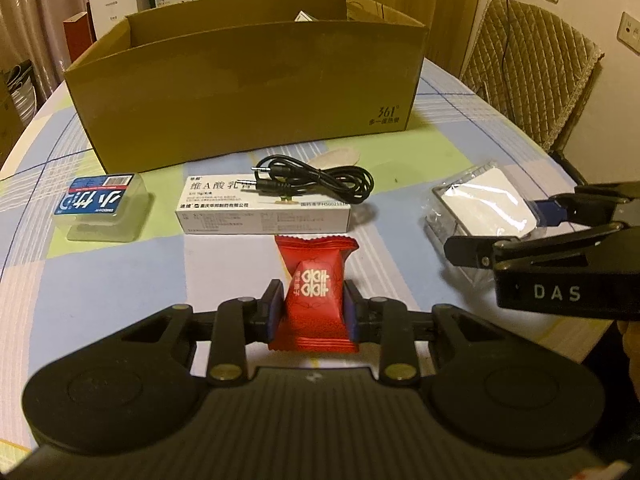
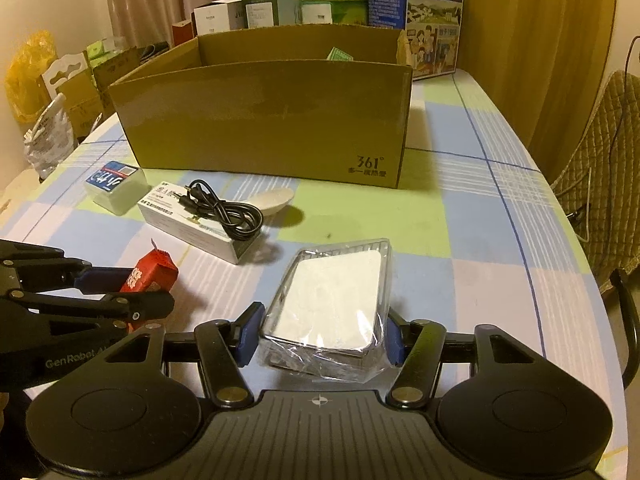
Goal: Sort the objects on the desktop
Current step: 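Carry the red packet and clear-wrapped item over the cardboard box with both tools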
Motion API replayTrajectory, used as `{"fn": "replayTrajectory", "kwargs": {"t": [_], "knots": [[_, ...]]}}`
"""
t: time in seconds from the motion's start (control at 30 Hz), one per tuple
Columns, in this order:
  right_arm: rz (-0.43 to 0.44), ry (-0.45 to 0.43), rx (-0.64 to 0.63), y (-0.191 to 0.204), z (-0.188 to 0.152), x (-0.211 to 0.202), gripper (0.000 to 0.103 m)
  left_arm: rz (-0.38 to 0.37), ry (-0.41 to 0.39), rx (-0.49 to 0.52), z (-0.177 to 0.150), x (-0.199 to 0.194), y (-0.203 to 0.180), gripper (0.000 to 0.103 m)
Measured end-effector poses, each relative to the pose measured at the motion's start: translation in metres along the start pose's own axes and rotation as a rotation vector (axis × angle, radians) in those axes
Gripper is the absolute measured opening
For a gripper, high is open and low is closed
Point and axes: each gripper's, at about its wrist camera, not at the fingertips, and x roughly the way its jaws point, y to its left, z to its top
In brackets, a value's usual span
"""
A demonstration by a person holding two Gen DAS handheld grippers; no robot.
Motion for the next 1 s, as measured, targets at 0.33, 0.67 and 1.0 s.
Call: {"fn": "replayTrajectory", "kwargs": {"t": [0.33,0.67,1.0], "knots": [[0.008,-0.047,-0.003,0.007,0.012,-0.024,0.056,0.011,-0.018,-0.022,0.012,-0.021,0.011,0.026],[0.031,-0.125,-0.029,0.021,0.045,-0.048,0.056,0.051,-0.035,-0.029,0.042,-0.048,0.03,0.026],[0.051,-0.141,-0.047,0.034,0.051,-0.055,0.056,0.078,-0.047,-0.041,0.056,-0.065,0.045,0.026]]}}
